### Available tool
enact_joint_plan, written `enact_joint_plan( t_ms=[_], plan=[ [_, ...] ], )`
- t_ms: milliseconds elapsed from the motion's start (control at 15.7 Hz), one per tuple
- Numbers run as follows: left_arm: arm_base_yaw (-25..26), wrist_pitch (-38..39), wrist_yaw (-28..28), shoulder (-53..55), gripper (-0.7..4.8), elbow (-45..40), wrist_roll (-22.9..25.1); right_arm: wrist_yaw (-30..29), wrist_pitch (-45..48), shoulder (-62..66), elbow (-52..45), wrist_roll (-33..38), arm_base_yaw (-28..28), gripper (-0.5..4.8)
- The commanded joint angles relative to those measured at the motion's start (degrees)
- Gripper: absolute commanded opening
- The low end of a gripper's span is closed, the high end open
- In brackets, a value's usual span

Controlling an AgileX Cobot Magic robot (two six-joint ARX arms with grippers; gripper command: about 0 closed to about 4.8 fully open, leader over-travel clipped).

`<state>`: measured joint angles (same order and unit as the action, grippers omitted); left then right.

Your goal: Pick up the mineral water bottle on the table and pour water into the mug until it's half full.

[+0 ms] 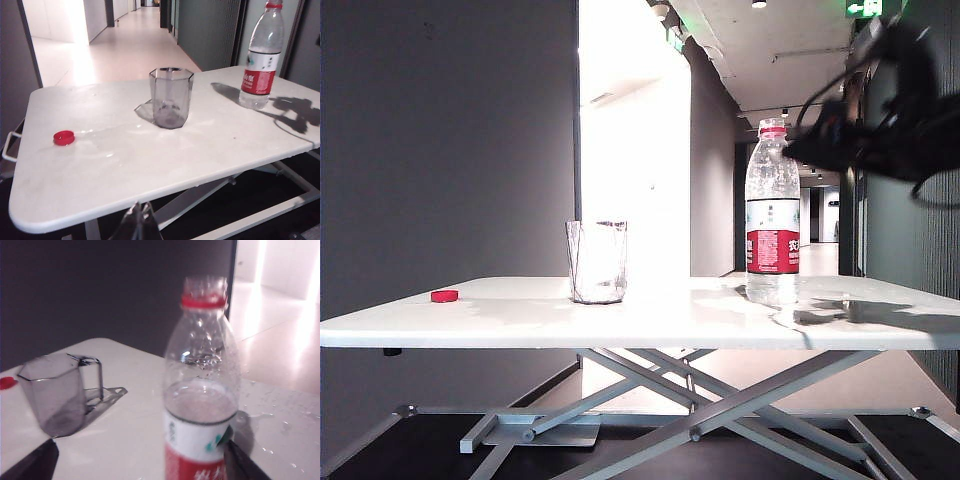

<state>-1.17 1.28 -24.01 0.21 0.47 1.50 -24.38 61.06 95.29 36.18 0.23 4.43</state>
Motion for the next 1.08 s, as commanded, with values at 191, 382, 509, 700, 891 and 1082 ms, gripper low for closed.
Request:
enact_joint_plan(
  t_ms=[191,382,509,700,891,1082],
  plan=[
    [-0.1,0.4,-0.4,0.0,-0.05,0.1,0.0,-1.7,-0.5,13.0,12.2,0.2,0.0,4.79],
    [-0.1,0.5,-0.5,0.0,-0.05,0.1,0.0,-2.4,-2.6,19.8,18.7,0.2,0.0,4.79],
    [-0.1,0.4,-0.9,0.0,-0.05,0.1,-1.2,-2.6,-2.6,24.2,22.5,0.2,0.0,4.79],
    [-0.1,0.5,-1.9,0.0,-0.05,0.1,-2.0,-2.6,-2.6,27.0,25.6,0.2,0.0,4.79],
    [-0.1,0.9,-4.1,0.0,-0.05,0.1,-2.0,-2.5,-4.7,29.2,29.4,0.2,0.3,4.79],
    [-0.1,1.9,-4.3,0.0,-0.05,0.1,-2.0,-2.0,-5.6,29.3,31.1,0.2,0.3,4.79]
  ],
)
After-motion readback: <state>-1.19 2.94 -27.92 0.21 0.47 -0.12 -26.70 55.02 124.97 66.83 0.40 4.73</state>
